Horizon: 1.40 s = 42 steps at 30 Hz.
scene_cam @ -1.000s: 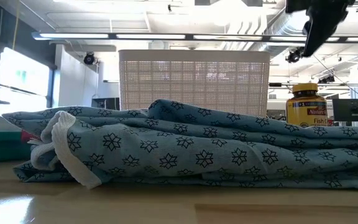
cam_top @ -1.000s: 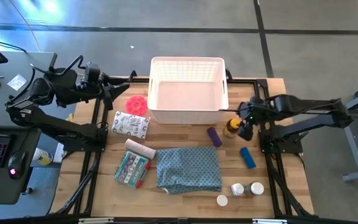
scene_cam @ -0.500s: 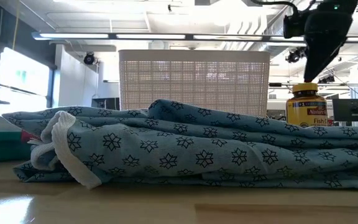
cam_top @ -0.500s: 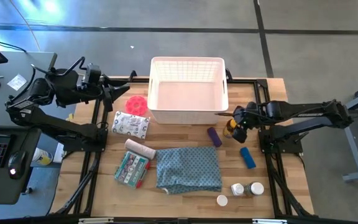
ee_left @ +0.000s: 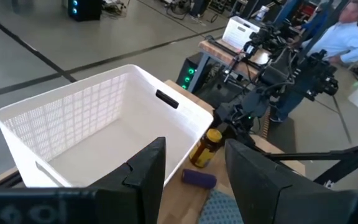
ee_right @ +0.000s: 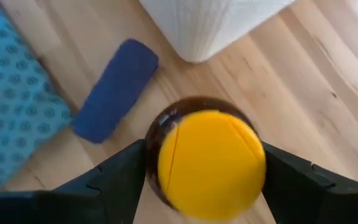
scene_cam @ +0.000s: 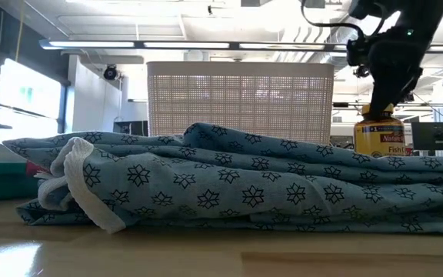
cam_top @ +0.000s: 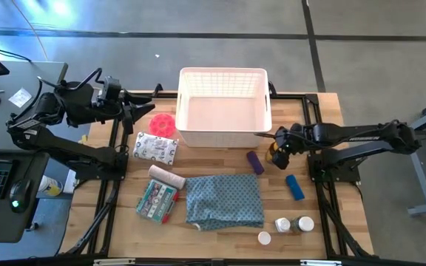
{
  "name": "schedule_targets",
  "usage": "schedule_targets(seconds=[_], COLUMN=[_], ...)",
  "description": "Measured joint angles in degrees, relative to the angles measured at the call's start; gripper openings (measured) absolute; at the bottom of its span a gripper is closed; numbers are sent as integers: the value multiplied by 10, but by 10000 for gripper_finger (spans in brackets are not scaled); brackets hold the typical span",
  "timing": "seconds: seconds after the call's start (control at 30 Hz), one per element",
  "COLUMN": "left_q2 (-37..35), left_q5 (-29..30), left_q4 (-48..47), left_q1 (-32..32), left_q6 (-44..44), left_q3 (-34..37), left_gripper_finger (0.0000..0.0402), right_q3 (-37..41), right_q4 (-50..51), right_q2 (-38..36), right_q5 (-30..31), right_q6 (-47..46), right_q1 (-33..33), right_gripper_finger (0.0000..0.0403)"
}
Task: Pick & place medical supplies in basket/bin
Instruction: Put the yellow pill bottle into the white bin
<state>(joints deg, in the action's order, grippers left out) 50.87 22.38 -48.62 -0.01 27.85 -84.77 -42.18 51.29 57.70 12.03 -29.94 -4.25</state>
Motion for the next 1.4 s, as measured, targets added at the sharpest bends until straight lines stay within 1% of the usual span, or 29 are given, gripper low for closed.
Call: schedule_targets(seconds=[0.1,0.33,0.47,0.67,0.87,0.93,1.03,1.23,1.3,1.4], left_q2=[0,0,0,0,0,0,0,0,0,0], left_q5=[-10,-35,-40,-40,-39,-39,-39,-38,-38,-35], left_q4=[0,0,0,-8,-12,-12,-11,-9,-9,-8], left_q1=[0,0,0,0,0,0,0,0,0,0], left_q6=[6,8,9,9,9,9,10,11,11,20], left_q3=[0,0,0,0,0,0,0,0,0,0], left_gripper_finger=[200,200,200,200,200,200,200,200,200,200], right_q3=[8,2,2,0,0,-9,-49,-193,-251,-333], right_q4=[-23,-19,-6,-3,5,30,82,171,201,258], right_q2=[-1,0,0,-2,-15,-18,-21,-22,-22,-22], right_q5=[0,23,7,-12,-40,-48,-50,-69,-55,-13], right_q6=[-2,-2,-9,-31,-49,-72,-93,-95,-107,-123], right_q1=[0,0,0,0,0,0,0,2,2,2], right_gripper_finger=[275,275,260,205,203,203,203,203,203,203])
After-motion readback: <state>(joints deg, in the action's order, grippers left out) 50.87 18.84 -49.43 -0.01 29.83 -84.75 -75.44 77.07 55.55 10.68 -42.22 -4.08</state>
